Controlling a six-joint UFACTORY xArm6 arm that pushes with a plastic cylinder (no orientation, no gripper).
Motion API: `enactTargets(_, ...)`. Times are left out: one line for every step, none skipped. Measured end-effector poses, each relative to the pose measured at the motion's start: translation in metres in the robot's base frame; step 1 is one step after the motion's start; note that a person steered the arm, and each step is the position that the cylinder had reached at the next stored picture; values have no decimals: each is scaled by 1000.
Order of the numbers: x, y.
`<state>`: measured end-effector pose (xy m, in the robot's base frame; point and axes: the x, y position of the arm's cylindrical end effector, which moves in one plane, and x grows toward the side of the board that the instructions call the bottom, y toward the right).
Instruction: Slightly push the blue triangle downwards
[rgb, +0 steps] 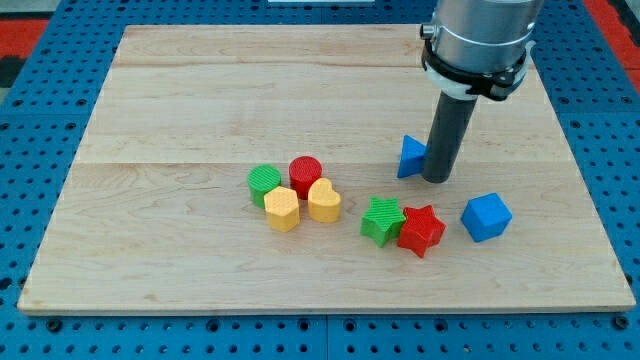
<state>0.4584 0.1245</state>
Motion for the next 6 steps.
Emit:
enactTargets(-13, 0)
enactTargets(-27, 0)
enactTargets(-39, 20)
enactTargets(-85, 33)
enactTargets(-99, -2)
enactTargets(-62, -8)
